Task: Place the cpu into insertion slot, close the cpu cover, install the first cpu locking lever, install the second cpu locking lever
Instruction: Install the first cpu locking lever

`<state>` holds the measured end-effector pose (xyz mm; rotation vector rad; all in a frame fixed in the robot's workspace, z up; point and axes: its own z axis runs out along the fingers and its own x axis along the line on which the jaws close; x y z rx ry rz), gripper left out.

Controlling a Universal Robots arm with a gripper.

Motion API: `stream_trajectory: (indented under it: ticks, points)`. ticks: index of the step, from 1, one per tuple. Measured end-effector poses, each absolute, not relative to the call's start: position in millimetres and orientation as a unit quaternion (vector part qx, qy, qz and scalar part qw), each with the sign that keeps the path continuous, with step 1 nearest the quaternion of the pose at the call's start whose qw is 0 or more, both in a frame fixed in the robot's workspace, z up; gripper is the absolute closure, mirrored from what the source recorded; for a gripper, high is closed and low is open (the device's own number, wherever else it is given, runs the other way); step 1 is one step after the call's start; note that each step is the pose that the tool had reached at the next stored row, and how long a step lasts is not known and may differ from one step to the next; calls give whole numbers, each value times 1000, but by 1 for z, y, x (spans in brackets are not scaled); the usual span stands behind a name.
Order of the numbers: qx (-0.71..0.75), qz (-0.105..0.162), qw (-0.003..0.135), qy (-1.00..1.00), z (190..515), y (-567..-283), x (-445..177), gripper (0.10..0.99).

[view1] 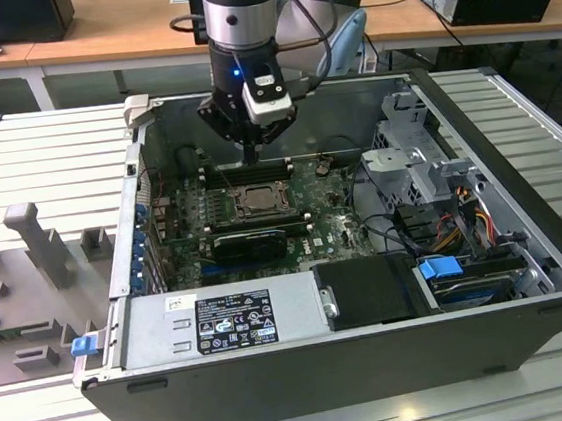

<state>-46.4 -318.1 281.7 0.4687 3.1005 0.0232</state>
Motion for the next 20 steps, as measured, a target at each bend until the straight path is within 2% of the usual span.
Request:
stream_trajectory:
  ticks: [16,20]
  points:
    - [-17,7,2,1000,278,-318,-46,980]
    - [-21,8,2,1000,276,-318,-63,980]
